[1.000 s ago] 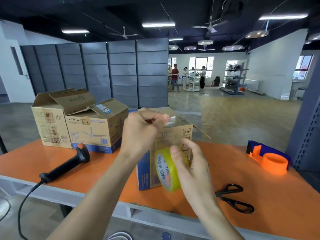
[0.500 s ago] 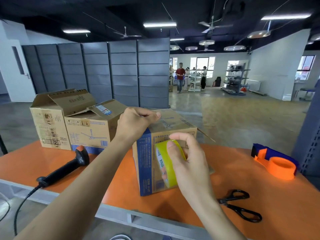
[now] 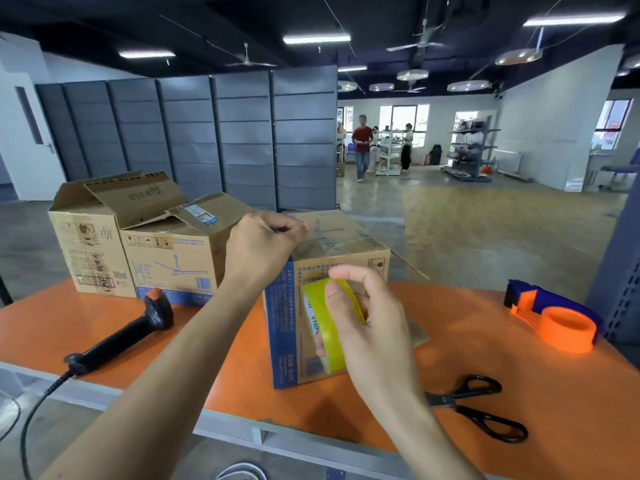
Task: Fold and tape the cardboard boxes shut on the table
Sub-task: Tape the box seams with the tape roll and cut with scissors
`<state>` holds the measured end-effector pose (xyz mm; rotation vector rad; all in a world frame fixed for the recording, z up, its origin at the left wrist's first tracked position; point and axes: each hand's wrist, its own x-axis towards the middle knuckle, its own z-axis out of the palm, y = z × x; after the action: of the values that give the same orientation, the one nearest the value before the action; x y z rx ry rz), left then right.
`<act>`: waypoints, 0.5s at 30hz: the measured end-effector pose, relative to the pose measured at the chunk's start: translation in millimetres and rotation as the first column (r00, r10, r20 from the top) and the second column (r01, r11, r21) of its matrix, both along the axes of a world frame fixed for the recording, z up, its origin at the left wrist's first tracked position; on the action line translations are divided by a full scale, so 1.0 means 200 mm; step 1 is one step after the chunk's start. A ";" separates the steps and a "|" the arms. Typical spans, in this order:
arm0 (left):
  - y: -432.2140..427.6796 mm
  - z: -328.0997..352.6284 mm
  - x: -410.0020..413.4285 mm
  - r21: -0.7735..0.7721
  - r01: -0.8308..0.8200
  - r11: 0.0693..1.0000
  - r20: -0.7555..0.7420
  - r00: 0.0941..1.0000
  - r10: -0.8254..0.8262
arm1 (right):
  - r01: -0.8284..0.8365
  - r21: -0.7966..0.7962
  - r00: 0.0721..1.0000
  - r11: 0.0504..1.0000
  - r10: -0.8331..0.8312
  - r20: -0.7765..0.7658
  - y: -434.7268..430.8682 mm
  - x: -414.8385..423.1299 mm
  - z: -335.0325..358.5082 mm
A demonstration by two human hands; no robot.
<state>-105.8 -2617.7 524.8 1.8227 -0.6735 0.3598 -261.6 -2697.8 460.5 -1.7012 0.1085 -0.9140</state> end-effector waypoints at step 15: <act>-0.02 0.00 -0.03 -0.063 0.050 0.997 -0.068 0.996 -0.054 | 0.005 0.038 0.997 0.999 -0.008 0.073 0.05 -0.03 0.01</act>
<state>-111.7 -2622.3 525.2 1.7479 -0.6534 0.2786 -267.8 -2688.2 461.8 -1.6319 0.0818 -0.9720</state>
